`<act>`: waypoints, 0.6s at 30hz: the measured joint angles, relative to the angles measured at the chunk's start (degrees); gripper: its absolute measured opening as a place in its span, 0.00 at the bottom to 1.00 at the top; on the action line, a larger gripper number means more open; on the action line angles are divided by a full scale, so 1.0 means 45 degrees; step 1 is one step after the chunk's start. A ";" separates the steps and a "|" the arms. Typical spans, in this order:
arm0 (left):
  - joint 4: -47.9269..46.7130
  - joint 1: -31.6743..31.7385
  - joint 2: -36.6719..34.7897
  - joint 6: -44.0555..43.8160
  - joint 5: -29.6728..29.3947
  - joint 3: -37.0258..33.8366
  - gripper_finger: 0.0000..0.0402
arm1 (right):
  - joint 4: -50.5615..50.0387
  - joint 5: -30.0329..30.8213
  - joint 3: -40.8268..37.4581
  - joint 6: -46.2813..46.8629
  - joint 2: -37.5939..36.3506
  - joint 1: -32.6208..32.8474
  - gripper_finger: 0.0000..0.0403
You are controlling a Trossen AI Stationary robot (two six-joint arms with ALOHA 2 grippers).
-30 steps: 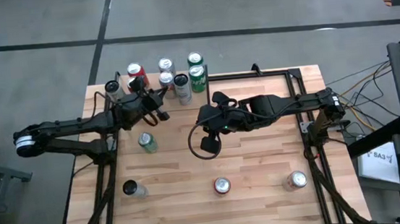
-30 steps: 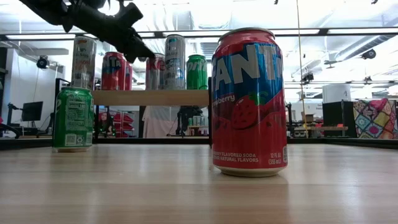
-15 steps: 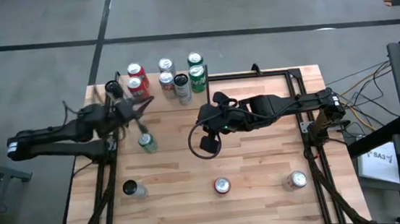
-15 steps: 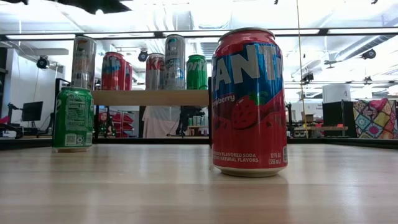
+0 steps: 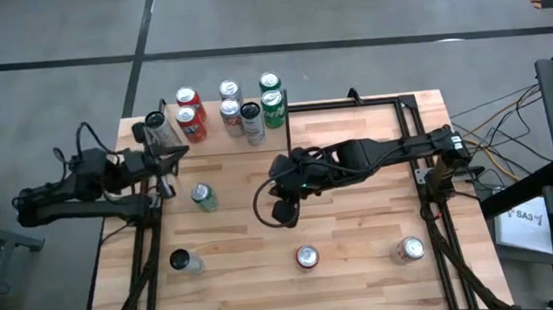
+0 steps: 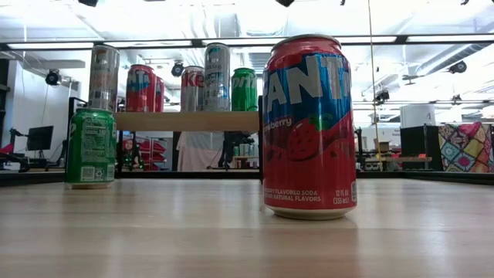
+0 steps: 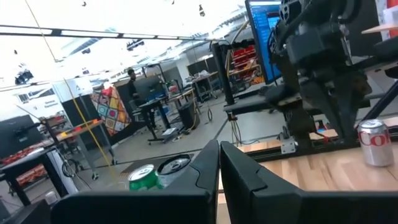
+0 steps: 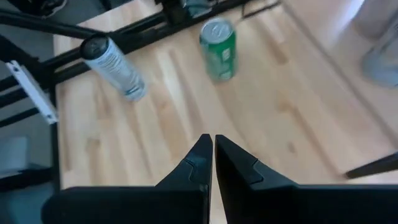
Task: Place canned beverage on shelf
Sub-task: Put the red soda can aligned with the other red soda cans on the shelf
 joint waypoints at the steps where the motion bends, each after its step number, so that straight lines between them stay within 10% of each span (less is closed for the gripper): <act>1: -0.0228 0.0000 -0.0217 0.0001 0.0000 0.0000 0.00 | -0.0039 -0.0181 0.0000 0.0280 0.0045 0.0000 0.02; 18: -0.1068 0.0009 -0.1549 0.0227 0.1387 0.0000 0.00 | -0.1836 -0.4622 0.0000 0.8027 0.0953 0.0516 0.02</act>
